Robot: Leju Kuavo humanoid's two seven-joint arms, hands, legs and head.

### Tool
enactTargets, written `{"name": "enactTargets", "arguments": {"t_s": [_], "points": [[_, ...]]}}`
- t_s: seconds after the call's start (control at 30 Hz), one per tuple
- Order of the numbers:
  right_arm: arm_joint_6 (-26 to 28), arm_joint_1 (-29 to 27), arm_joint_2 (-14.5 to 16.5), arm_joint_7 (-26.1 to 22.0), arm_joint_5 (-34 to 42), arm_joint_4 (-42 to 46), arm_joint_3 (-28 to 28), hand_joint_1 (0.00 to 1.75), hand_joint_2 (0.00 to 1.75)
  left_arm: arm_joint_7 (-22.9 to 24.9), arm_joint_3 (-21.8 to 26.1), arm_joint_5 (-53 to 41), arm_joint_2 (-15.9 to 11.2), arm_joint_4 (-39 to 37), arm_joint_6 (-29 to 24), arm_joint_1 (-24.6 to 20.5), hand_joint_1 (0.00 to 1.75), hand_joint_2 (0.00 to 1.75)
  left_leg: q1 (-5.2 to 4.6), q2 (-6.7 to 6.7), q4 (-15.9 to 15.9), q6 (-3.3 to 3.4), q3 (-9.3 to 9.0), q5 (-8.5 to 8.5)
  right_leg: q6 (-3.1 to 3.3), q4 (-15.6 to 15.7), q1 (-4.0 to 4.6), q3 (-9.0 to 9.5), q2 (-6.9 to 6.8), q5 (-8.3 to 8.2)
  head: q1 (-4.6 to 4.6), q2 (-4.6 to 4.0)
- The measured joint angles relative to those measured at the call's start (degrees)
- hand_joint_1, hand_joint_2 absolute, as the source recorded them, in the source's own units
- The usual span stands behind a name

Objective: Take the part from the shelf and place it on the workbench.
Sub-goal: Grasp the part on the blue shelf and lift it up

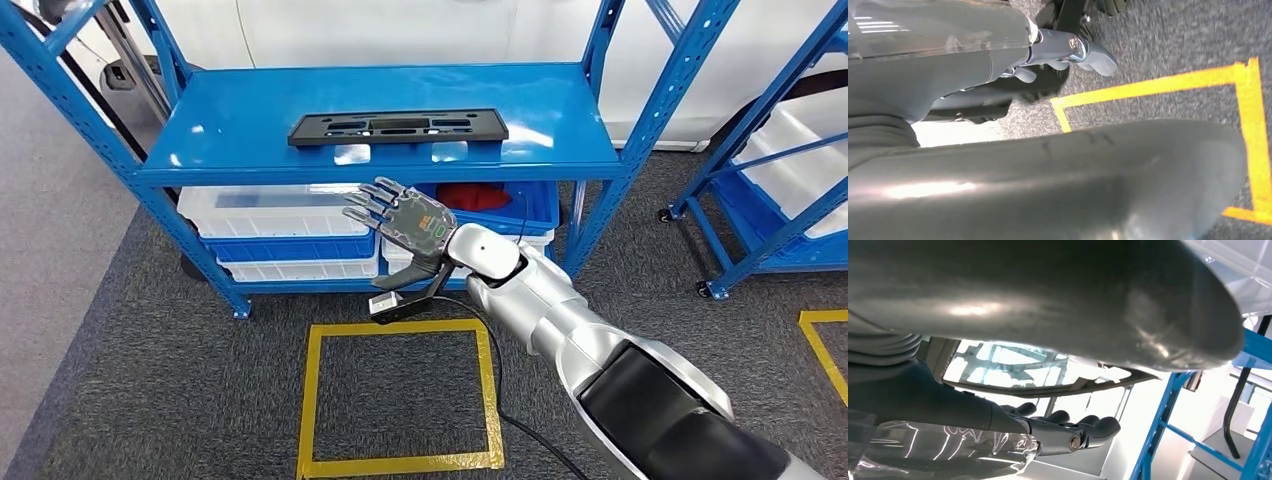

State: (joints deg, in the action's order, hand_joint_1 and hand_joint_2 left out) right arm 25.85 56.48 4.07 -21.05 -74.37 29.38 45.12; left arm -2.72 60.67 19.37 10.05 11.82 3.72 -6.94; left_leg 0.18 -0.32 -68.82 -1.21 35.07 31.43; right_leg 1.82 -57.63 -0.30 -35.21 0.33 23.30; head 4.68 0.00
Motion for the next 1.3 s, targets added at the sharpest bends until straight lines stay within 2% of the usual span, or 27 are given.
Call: {"name": "enactTargets", "arguments": {"t_s": [0.07,0.1,0.13,0.2,0.23,0.27,0.37,0.4,0.47,0.53,0.57,0.6,0.63,0.7,0.77,0.8,0.87,0.9,0.97,1.03,1.07,1.1,1.13,1.17,1.23,1.27,1.3], "points": [[0.1,-0.1,0.0,0.0,0.5,-0.1,0.5,0.00,0.00,0.0,0.0,0.0,0.0,0.0,0.0,0.1,0.00,0.00,0.32,0.01,-3.9,-0.53,3.83,1.46,-0.03,0.0,-0.01,0.98,0.05,0.96,-0.01,0.00],[0.1,-0.2,0.0,0.0,0.7,-0.1,0.7,0.00,0.00,0.1,0.0,0.0,0.0,0.0,0.0,0.2,0.00,0.00,0.44,0.01,-3.3,-0.67,4.60,0.81,-0.12,0.0,-0.04,1.62,0.09,1.50,0.00,0.00],[0.2,-0.2,0.0,-0.1,1.0,-0.1,0.9,0.00,0.00,0.1,0.0,0.0,0.0,0.0,0.0,0.4,0.00,0.00,0.56,0.04,-0.9,-0.72,4.49,-1.16,-0.26,0.0,-0.07,2.38,0.13,2.07,0.00,0.00],[0.5,-0.2,0.0,-0.1,1.4,-0.1,1.2,0.00,0.00,0.1,0.0,0.0,0.0,-0.1,0.0,0.6,0.00,0.00,0.64,0.19,6.2,-0.55,3.14,-6.94,-0.71,-0.1,-0.07,3.72,0.15,3.26,-0.01,0.00],[0.6,-0.2,0.0,-0.1,1.5,-0.1,1.3,0.00,0.00,0.2,0.1,0.0,0.0,-0.1,0.0,0.6,0.00,0.00,0.54,0.30,8.9,-0.18,2.52,-8.65,-1.02,-0.2,-0.03,4.09,0.16,3.76,-0.01,0.00],[0.7,-0.2,0.0,-0.1,1.6,-0.1,1.4,0.00,0.00,0.2,0.1,0.0,0.0,-0.1,0.0,0.6,0.00,0.00,0.37,0.37,10.3,0.30,2.20,-9.53,-1.40,-0.2,0.00,4.31,0.17,4.17,-0.01,0.00],[0.9,-0.1,0.1,0.0,1.7,-0.1,1.7,0.00,0.00,0.2,0.1,0.0,0.0,-0.2,0.0,0.5,0.00,0.00,0.12,0.26,10.9,1.90,1.21,-8.87,-2.53,-0.9,-0.08,4.81,0.12,4.79,-0.01,0.00],[0.9,0.0,0.1,0.1,1.7,-0.1,1.8,0.00,0.00,0.2,0.1,0.0,0.0,-0.2,0.1,0.5,0.00,0.00,0.15,0.21,11.1,2.31,0.63,-8.57,-2.80,-2.1,-0.17,4.43,0.04,4.96,-0.02,0.00],[0.9,0.1,0.1,0.2,1.7,-0.1,1.9,0.00,0.00,0.2,0.1,0.0,0.0,-0.2,0.2,0.4,0.00,0.00,0.12,0.15,11.4,2.89,-0.50,-7.92,-3.11,-7.5,-0.36,1.25,-0.07,6.24,-0.03,0.00],[0.9,0.0,0.0,0.2,1.9,-0.1,2.2,0.00,0.00,0.2,0.1,0.0,0.0,-0.2,0.4,0.3,0.00,0.00,-0.03,0.09,11.4,3.20,-1.43,-6.98,-3.20,-14.4,-0.37,-4.00,-0.07,8.49,-0.02,0.00],[0.9,-0.1,0.0,0.1,2.2,-0.2,2.3,0.00,0.00,0.2,0.1,0.0,0.0,-0.2,0.5,0.3,0.00,0.00,-0.13,0.02,11.4,3.28,-2.02,-6.44,-3.19,-16.2,-0.36,-6.03,-0.07,9.11,-0.02,0.00],[0.9,-0.1,-0.1,-0.1,2.6,-0.2,2.4,0.00,0.00,0.2,0.1,0.0,0.0,-0.2,0.6,0.4,0.00,0.00,-0.23,-0.06,11.4,3.31,-2.77,-5.85,-3.10,-16.1,-0.30,-7.17,-0.07,8.75,-0.02,0.00],[0.9,-0.2,-0.1,-0.4,3.1,-0.3,2.5,0.00,0.00,0.2,0.1,0.0,0.0,-0.2,0.6,0.4,0.00,0.00,-0.33,-0.13,11.4,3.31,-3.61,-5.22,-2.84,-14.1,-0.15,-7.35,-0.07,7.20,-0.02,0.00],[0.9,-0.2,-0.2,-0.9,3.9,-0.4,2.5,0.00,0.00,0.2,0.1,0.0,0.2,-0.2,0.7,0.5,0.00,0.00,-0.52,-0.19,11.3,3.19,-5.32,-3.89,-1.83,-6.7,0.43,-6.05,-0.08,1.10,-0.02,0.00],[0.9,-0.1,-0.4,-1.0,4.2,-0.4,2.5,0.00,0.00,0.2,0.1,0.0,0.4,-0.3,0.7,0.4,0.00,0.00,-0.67,-0.31,11.4,2.75,-6.28,-2.67,-1.08,-1.3,0.94,-4.90,-0.05,-3.15,-0.02,0.00],[0.8,-0.1,-0.4,-1.1,4.3,-0.5,2.6,0.00,0.00,0.3,0.1,0.0,0.4,-0.4,0.7,0.4,0.00,0.00,-0.70,-0.34,11.3,2.46,-6.59,-2.34,-0.89,-0.2,1.08,-4.65,-0.02,-3.82,-0.02,0.00],[0.8,0.1,-0.3,-1.1,4.5,-0.4,2.6,0.00,0.00,0.4,0.1,0.0,0.4,-0.4,0.7,0.3,0.00,0.00,-0.71,-0.32,10.5,1.88,-6.83,-2.25,-0.55,0.2,0.94,-3.71,0.01,-3.24,-0.02,0.00],[0.8,0.3,-0.3,-1.1,4.5,-0.4,2.6,0.00,0.00,0.4,0.1,0.0,0.4,-0.4,0.7,0.2,0.00,0.00,-0.68,-0.24,9.1,1.62,-6.50,-2.45,-0.29,0.5,0.82,-3.05,0.02,-2.84,-0.02,0.00],[0.8,0.7,-0.3,-1.0,4.6,-0.4,2.6,0.00,0.00,0.5,0.1,0.0,0.4,-0.4,0.7,0.2,0.00,0.00,-0.46,-0.13,3.9,1.03,-3.67,-1.73,0.06,0.8,0.58,-1.70,0.02,-2.04,-0.02,0.00],[0.9,0.8,-0.2,-1.0,4.6,-0.4,2.7,0.00,0.00,0.6,0.1,0.0,0.4,-0.4,0.7,0.3,0.00,0.00,-0.11,-0.09,-2.6,0.46,0.86,1.11,0.11,0.9,0.49,-0.54,0.06,-0.97,-0.02,0.00],[0.9,0.7,-0.2,-0.9,4.6,-0.4,2.7,0.00,0.00,0.6,0.1,0.0,0.4,-0.4,0.7,0.4,0.00,0.00,0.08,-0.08,-4.4,0.26,2.75,2.62,0.02,0.9,0.44,0.12,0.08,-0.38,-0.02,0.00],[0.9,0.6,-0.2,-0.9,4.6,-0.5,2.7,0.00,0.00,0.6,0.1,0.0,0.4,-0.4,0.7,0.5,0.00,0.00,0.25,-0.07,-4.7,0.10,3.93,3.35,-0.09,0.8,0.36,0.87,0.09,0.25,-0.02,0.00],[0.9,0.6,-0.2,-0.9,4.6,-0.5,2.8,0.00,0.00,0.6,0.1,0.0,0.4,-0.4,0.7,0.6,0.00,0.00,0.39,-0.05,-3.3,-0.04,4.33,2.68,-0.24,0.8,0.26,1.70,0.10,0.91,-0.02,0.00],[0.9,0.6,-0.2,-0.9,4.6,-0.5,2.8,0.00,0.00,0.6,0.1,0.0,0.4,-0.4,0.7,0.6,0.00,0.00,0.54,-0.02,-0.2,-0.15,4.00,0.38,-0.43,0.7,0.15,2.62,0.08,1.64,-0.02,0.00],[0.9,0.6,-0.1,-0.9,4.6,-0.5,2.8,0.00,0.00,0.6,0.1,0.0,0.3,-0.4,0.7,0.9,0.00,0.00,0.69,0.18,7.1,-0.15,2.99,-6.39,-0.97,0.5,0.07,4.11,0.11,3.07,-0.02,0.00],[0.9,0.7,-0.1,-0.9,4.6,-0.5,2.8,0.00,0.00,0.7,0.1,0.0,0.3,-0.5,0.7,0.9,0.00,0.00,0.63,0.27,9.5,0.13,2.62,-8.77,-1.33,0.3,0.10,4.51,0.15,3.72,-0.02,0.00],[0.9,0.7,0.0,-0.9,4.6,-0.5,2.8,0.00,0.00,0.7,0.1,0.0,0.3,-0.5,0.6,0.9,0.00,0.00,0.52,0.33,10.7,0.57,2.49,-9.90,-1.74,0.1,0.12,4.77,0.20,4.13,-0.02,0.00]]}}
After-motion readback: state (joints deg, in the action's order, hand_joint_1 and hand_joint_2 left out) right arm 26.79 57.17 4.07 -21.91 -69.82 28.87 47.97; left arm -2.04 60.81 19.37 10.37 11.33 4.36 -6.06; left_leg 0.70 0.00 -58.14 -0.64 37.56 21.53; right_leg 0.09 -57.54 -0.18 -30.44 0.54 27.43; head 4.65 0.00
